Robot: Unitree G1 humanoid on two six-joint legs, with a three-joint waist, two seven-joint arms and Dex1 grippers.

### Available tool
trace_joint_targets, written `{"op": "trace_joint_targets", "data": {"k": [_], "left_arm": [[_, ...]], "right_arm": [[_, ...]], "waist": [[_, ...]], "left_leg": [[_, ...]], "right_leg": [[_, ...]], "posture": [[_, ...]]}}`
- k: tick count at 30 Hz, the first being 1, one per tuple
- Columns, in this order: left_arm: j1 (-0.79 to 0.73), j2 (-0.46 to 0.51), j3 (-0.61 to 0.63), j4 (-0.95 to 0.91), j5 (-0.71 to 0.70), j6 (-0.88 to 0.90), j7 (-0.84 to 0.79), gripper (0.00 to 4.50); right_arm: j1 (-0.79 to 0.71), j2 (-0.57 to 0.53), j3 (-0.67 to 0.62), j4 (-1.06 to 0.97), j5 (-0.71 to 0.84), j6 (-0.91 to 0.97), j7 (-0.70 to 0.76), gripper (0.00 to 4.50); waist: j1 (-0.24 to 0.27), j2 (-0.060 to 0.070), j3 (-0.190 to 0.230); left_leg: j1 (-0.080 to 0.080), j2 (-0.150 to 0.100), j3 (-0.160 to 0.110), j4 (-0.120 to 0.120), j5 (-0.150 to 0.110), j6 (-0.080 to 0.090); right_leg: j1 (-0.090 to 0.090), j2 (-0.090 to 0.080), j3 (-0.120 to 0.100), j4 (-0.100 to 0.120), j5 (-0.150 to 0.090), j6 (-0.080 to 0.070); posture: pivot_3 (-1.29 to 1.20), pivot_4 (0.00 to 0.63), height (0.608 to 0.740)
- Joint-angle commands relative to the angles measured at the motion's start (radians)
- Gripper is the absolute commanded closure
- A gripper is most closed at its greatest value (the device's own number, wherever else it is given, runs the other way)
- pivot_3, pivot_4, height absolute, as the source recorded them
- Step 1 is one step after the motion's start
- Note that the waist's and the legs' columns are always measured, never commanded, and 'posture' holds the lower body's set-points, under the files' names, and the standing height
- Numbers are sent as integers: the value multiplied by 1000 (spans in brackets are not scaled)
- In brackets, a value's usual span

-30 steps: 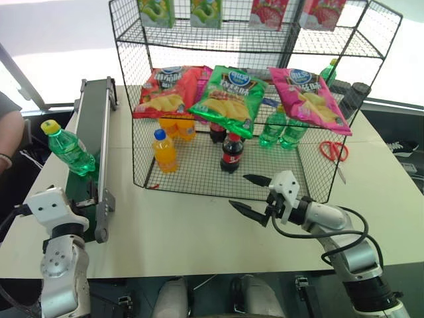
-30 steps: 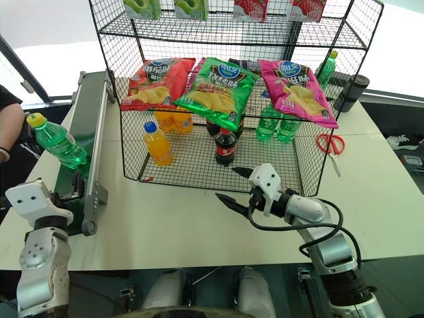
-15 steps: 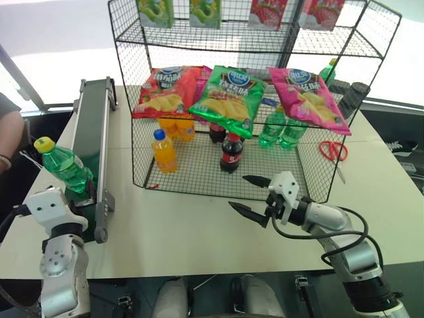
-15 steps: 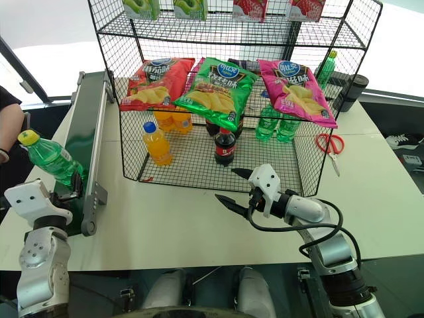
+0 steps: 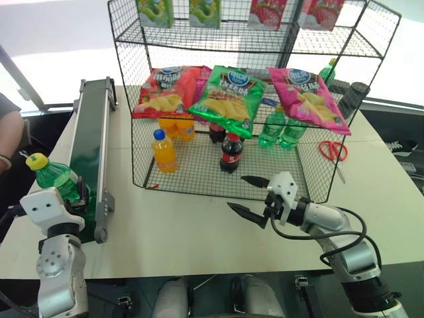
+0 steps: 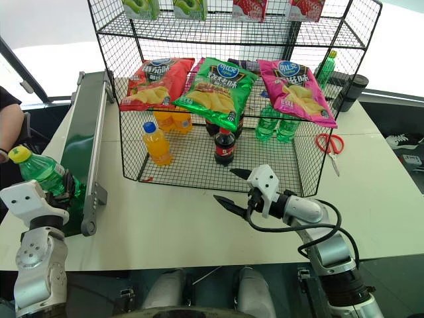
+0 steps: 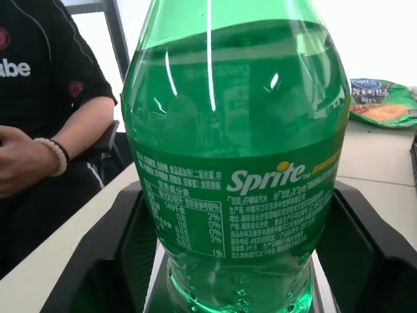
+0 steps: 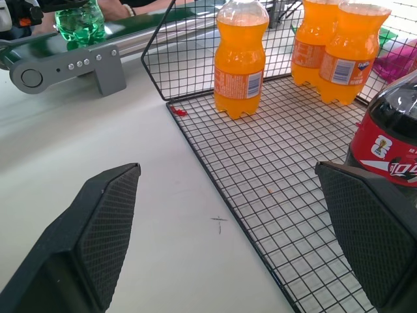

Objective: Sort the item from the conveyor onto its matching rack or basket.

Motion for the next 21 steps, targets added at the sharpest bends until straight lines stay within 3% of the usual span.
{"op": "trace_joint_targets", "data": {"k": [1,6,9,13,17,21], "left_arm": [[-5,41,26,-41,-31,-19,-43,1609],[-13,144,51,-112,-155,40,-179,1609],[25,271,53,-225,-346,176,-349,1609],[79,426,-58,-328,-391,286,-515,1609],[-12,430,-180,-368,-454,371,-532,1609],[-130,385,-390,-343,-381,373,-574,1609]], "right_arm": [[-21,-16,-9,-76,43,42,18,0],[-47,-37,-35,-140,131,142,39,0],[-94,-40,-67,-180,220,228,29,0],[-169,-28,-93,-195,300,300,8,0],[-201,-24,-85,-202,317,322,-8,0],[-205,2,-77,-230,340,346,-43,0]], "waist": [[0,0,0],[0,-2,1],[-2,-5,3],[-1,-1,5],[2,2,7],[0,2,7]], "left_leg": [[0,0,0,0,0,0],[-1,0,0,0,0,0],[-1,1,-1,0,0,0],[-2,1,0,0,0,0],[-2,0,0,0,0,0],[-1,0,0,0,0,0]], "right_leg": [[0,0,0,0,0,0],[-1,0,0,0,0,0],[-2,-1,0,0,0,-1],[-2,-1,0,-1,0,-1],[-1,-1,0,-2,-1,-3],[-1,1,0,-1,0,-1]], "posture": [[0,150,736],[0,150,736],[0,150,736],[0,150,736],[0,150,736],[0,150,736]]}}
